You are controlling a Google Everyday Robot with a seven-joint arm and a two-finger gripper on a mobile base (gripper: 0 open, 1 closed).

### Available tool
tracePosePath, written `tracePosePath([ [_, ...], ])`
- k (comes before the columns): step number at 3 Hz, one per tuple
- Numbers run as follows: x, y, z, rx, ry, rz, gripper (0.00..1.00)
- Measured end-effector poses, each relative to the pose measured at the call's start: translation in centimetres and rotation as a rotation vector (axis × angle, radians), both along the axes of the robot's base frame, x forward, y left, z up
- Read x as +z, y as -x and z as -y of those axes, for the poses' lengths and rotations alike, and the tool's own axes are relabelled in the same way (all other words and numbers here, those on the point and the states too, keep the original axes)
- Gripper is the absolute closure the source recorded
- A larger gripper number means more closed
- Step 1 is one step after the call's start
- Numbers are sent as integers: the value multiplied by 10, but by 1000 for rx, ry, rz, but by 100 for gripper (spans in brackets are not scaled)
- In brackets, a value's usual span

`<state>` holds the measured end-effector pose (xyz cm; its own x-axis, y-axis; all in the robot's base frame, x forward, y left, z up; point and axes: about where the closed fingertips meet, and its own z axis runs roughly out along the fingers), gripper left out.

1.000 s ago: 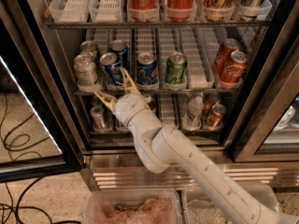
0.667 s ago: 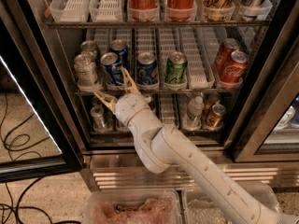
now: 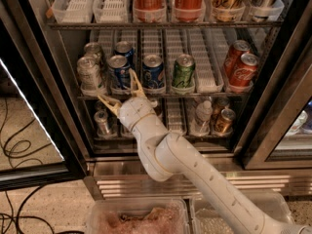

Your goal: Pick pepsi can from middle shelf of fridge

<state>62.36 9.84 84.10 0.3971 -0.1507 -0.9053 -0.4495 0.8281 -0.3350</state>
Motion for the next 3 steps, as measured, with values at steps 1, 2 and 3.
tracePosePath([
  [1, 4, -5, 1, -64, -95, 0, 28],
  [2, 5, -13, 13, -163, -173, 15, 27],
  [3, 12, -14, 24, -216, -152, 69, 26],
])
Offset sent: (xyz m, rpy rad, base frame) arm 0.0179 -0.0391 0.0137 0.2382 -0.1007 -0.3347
